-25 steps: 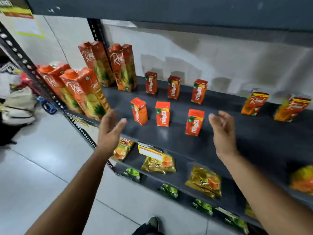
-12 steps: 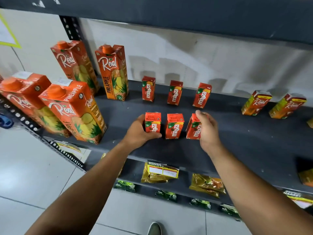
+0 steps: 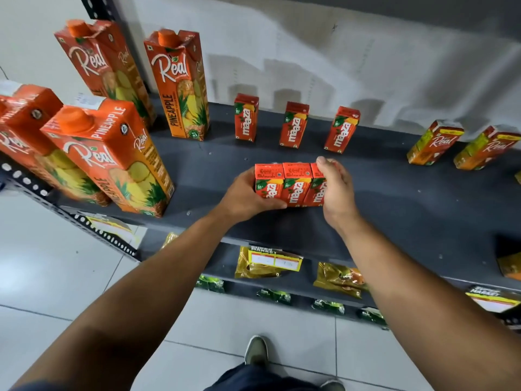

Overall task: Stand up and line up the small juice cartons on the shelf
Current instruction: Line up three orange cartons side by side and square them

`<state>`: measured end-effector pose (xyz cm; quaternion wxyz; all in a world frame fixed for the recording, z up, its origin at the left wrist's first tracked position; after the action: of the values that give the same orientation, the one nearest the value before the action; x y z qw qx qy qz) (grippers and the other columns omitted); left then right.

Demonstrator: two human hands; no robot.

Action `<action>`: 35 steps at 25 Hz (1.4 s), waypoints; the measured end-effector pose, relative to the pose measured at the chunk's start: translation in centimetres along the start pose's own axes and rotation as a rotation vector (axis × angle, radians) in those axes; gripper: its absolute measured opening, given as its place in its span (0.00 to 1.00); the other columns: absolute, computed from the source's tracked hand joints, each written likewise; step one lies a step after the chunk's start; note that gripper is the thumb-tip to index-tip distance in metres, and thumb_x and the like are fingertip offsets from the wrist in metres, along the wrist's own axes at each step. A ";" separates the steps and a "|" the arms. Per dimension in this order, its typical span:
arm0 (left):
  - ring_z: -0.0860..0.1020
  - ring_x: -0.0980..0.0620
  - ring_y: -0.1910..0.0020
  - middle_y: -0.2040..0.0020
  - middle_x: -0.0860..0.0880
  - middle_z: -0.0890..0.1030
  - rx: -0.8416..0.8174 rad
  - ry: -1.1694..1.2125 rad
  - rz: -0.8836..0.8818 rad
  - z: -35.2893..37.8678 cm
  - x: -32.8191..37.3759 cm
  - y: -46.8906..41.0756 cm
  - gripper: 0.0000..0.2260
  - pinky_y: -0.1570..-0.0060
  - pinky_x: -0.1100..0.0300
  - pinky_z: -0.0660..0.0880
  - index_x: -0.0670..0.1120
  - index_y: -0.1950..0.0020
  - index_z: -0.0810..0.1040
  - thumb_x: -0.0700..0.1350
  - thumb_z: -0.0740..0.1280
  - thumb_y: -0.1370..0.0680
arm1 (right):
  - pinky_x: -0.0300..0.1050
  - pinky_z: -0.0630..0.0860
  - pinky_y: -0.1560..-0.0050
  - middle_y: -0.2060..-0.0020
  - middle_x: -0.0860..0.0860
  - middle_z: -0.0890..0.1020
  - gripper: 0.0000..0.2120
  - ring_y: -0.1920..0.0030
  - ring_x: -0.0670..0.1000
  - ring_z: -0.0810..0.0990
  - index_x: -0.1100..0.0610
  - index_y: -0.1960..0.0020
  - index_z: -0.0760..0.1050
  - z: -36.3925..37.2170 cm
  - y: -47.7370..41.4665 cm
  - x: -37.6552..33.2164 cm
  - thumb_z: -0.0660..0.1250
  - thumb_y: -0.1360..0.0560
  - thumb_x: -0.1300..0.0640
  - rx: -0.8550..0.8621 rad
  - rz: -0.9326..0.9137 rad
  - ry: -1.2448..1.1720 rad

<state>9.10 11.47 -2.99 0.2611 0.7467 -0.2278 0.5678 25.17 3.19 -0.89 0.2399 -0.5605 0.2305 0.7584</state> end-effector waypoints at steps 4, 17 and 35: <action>0.83 0.59 0.52 0.52 0.56 0.83 -0.021 -0.028 0.002 -0.1 0.2 -0.1 0.25 0.50 0.60 0.78 0.57 0.49 0.76 0.39 0.81 0.38 | 0.41 0.79 0.63 0.72 0.46 0.82 0.12 0.67 0.46 0.83 0.53 0.64 0.71 -0.1 1.0 -0.1 0.64 0.22 0.56 -0.005 0.007 0.021; 0.83 0.53 0.50 0.53 0.52 0.86 -0.196 -0.041 -0.031 0.4 -0.9 2.9 0.23 0.46 0.53 0.78 0.50 0.48 0.80 0.36 0.81 0.39 | 0.39 0.79 0.68 0.72 0.46 0.83 0.09 0.67 0.45 0.83 0.56 0.61 0.75 -1.2 7.7 0.4 0.65 0.23 0.58 0.087 -0.021 0.032; 0.83 0.61 0.54 0.58 0.58 0.85 -0.185 -0.065 -0.021 0.5 -0.9 3.9 0.21 0.55 0.69 0.76 0.52 0.50 0.80 0.37 0.81 0.37 | 0.41 0.81 0.64 0.69 0.48 0.84 0.09 0.63 0.48 0.85 0.57 0.59 0.74 -1.0 8.0 0.8 0.65 0.24 0.52 0.082 -0.027 0.051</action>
<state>6.78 8.26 -3.46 0.3276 0.7396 -0.2798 0.5171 20.71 -3.60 -1.30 0.2671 -0.5723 0.2596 0.7305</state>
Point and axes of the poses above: each hand's wrist, its own y-axis away from the middle knuckle, its own z-axis out of the palm, x = y × z, the point moved 5 cm from there along -y, towards the middle knuckle
